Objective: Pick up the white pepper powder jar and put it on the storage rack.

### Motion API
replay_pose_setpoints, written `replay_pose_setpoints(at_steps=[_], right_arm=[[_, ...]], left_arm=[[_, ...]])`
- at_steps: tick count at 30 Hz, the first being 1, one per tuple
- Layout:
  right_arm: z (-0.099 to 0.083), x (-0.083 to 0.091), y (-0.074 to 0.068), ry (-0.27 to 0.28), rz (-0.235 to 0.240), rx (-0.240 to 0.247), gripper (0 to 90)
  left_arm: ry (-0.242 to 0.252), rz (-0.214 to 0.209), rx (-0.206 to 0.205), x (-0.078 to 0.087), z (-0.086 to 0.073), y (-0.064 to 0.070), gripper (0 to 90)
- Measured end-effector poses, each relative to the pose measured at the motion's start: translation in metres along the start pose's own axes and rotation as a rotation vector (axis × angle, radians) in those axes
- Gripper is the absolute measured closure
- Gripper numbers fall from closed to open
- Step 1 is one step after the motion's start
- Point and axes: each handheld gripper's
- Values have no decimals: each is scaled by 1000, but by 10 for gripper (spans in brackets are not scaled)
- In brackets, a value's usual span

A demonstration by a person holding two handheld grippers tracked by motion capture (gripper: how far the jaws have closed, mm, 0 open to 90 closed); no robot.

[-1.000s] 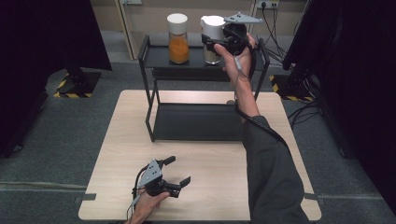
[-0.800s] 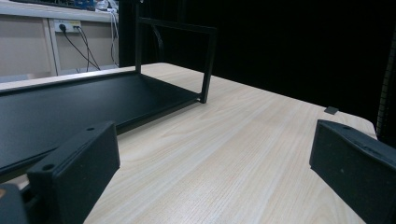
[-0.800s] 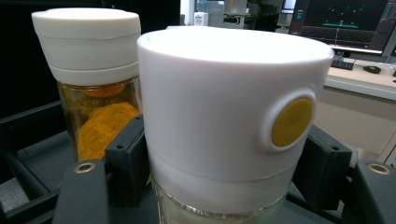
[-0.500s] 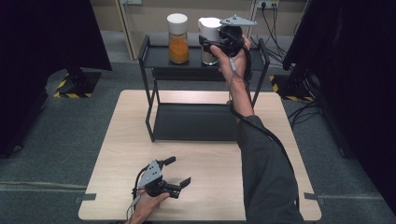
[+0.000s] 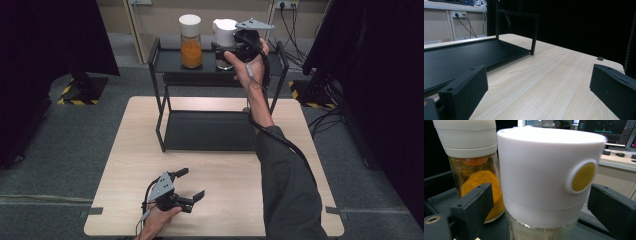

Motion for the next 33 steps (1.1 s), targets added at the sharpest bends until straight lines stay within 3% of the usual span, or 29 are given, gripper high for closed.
replay_pose_setpoints(at_steps=[15, 25, 33], right_arm=[[-12, 25, 10, 35, 56, -10, 12], [-34, 52, 19, 93, 119, -6, 5], [-48, 70, 22, 108, 155, 9, 5]], left_arm=[[-1, 2, 1, 0, 0, 0, 11], [-1, 6, 0, 0, 0, 0, 11], [-2, 8, 1, 0, 0, 0, 11]])
Point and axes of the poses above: each handheld gripper's, and its own axes: x roughly backward along the jaws, z roughly out of its top, y roughly to its right, and after that the axes turned 6 degrees about x, right-handed
